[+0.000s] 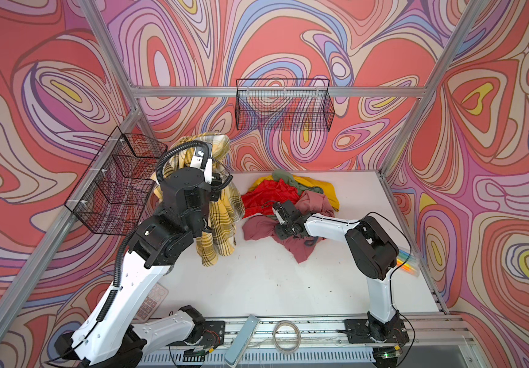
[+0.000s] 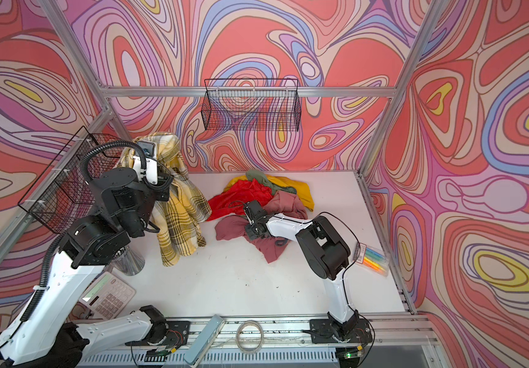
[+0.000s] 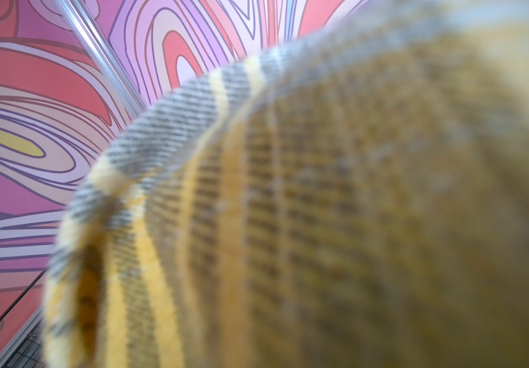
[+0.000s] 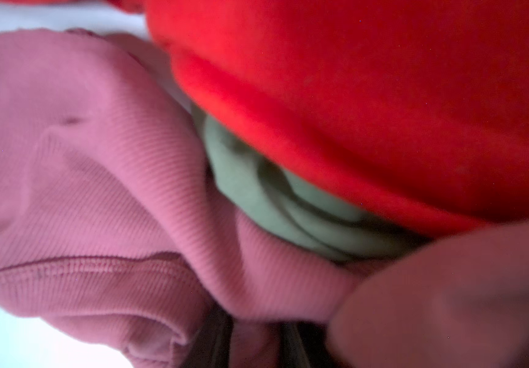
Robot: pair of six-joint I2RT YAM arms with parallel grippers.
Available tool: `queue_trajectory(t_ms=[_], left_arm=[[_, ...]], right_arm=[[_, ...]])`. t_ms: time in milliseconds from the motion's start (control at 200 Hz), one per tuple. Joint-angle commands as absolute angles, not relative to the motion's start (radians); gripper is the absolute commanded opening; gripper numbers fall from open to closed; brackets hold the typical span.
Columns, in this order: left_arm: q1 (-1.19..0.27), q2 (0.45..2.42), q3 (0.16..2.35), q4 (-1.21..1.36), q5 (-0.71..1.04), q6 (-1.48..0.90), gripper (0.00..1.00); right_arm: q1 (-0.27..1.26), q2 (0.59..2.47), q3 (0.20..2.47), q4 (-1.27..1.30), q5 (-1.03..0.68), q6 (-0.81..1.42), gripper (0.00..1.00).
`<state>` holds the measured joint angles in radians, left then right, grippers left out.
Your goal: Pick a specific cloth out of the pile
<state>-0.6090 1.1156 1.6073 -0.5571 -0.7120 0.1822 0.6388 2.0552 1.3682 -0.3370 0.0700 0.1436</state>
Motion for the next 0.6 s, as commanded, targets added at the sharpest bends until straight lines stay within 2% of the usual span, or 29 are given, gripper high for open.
queue_trajectory(t_ms=[0, 285, 456, 596], left_arm=[[-0.593, 1.113, 1.601, -0.514, -0.765, 0.190, 0.00], [-0.551, 1.137, 1.552, -0.468, -0.800, 0.224, 0.00], [-0.499, 1.152, 1.546, -0.520, -0.712, 0.171, 0.00], [-0.485, 1.175, 1.491, -0.607, -0.596, 0.023, 0.00]], right_arm=[[0.566, 2.120, 1.377, -0.354, 0.098, 0.193, 0.29], [0.451, 2.147, 1.387, -0.345, 0.117, 0.192, 0.30], [0.435, 2.142, 1.391, -0.342, 0.087, 0.167, 0.32], [0.434, 2.087, 1.347, -0.314, 0.062, 0.197, 0.39]])
